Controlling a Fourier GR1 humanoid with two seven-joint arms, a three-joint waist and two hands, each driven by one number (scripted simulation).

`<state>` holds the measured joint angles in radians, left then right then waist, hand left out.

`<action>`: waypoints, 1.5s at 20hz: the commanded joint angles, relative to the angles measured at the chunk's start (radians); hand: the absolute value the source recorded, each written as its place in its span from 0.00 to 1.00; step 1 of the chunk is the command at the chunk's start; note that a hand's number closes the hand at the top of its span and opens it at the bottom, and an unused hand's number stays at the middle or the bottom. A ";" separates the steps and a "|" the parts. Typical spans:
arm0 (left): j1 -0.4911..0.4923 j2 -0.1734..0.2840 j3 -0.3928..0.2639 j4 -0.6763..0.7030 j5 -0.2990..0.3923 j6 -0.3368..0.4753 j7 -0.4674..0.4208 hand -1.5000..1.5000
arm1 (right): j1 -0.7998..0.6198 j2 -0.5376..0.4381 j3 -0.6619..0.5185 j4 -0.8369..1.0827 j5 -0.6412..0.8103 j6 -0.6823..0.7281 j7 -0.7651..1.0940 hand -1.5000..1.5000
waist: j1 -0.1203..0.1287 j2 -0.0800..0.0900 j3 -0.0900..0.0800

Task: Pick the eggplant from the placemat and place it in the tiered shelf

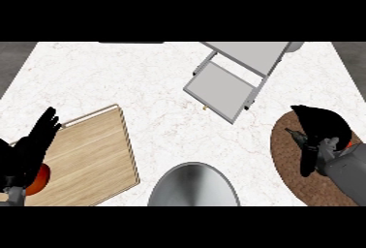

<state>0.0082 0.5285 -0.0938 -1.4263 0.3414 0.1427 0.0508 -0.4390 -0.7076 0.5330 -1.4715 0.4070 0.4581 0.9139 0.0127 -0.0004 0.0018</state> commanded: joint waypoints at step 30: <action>-0.057 -0.163 0.134 0.064 -0.165 -0.088 0.035 0.50 | 0.084 0.156 -0.212 0.373 0.424 0.013 -0.351 0.00 | -0.013 0.000 -0.002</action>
<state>-0.0098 0.4093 0.0395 -1.4060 0.2015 0.0448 0.0684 -0.3785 -0.5679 0.3592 -1.0920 0.8034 0.4638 0.5629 0.0026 -0.0046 0.0018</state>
